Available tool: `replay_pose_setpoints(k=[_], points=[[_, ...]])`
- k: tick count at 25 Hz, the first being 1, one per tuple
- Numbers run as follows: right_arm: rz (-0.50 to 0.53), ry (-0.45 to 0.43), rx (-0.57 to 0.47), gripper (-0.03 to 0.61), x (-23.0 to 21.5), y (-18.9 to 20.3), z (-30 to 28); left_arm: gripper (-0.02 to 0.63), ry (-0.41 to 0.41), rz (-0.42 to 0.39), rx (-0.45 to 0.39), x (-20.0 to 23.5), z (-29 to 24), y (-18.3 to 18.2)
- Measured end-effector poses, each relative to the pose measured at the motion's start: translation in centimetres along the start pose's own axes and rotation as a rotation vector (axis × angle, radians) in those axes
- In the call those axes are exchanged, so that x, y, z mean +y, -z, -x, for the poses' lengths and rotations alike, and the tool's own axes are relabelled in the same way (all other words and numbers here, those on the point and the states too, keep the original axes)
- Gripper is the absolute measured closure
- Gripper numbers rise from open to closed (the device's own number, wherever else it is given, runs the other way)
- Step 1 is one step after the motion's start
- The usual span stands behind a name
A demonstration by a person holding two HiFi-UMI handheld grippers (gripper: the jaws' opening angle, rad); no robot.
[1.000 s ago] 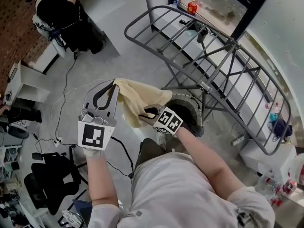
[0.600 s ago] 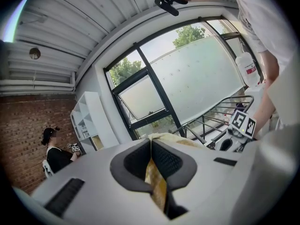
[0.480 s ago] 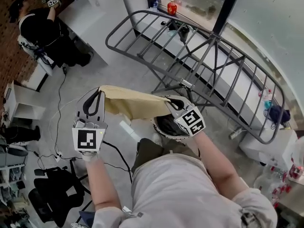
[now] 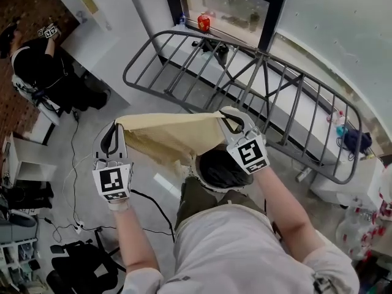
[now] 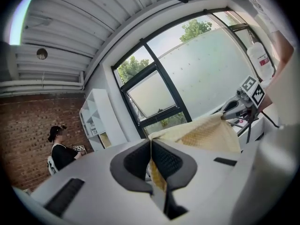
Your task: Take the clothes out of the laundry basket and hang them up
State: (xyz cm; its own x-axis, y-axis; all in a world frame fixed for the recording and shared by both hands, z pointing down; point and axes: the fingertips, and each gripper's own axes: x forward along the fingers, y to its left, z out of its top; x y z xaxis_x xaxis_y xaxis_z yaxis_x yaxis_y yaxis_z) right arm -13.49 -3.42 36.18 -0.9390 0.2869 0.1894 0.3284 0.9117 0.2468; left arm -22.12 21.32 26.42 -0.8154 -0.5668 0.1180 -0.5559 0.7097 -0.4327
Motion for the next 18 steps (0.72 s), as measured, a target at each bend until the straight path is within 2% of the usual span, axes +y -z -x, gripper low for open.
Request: replay_pose_setpoints(k=[3,6,9,13,18], points=[[0.028,0.059,-0.010,0.568,-2.9,-2.5,-3.0,0.604,-0.017,0.004,-0.036,2.6,-4.2,-0.4],[0.076,0.137,0.011,0.568,-6.6,-4.4,-6.5,0.604,0.013,0.015,-0.089,5.1,-10.2,-1.4],[0.106,0.225,0.055,0.568,-10.6,-4.9,-10.0,0.604,0.075,0.009,-0.135,6.7,-16.7,-2.1],[0.068,0.366,0.120,0.568,-16.1,-4.8,-14.0,0.604,0.180,-0.051,-0.171,7.4,-25.4,-2.4],[0.057,0.531,0.162,0.568,-23.1,-6.1,-17.0,0.604,0.293,-0.086,-0.218,7.4,-35.3,-4.1]])
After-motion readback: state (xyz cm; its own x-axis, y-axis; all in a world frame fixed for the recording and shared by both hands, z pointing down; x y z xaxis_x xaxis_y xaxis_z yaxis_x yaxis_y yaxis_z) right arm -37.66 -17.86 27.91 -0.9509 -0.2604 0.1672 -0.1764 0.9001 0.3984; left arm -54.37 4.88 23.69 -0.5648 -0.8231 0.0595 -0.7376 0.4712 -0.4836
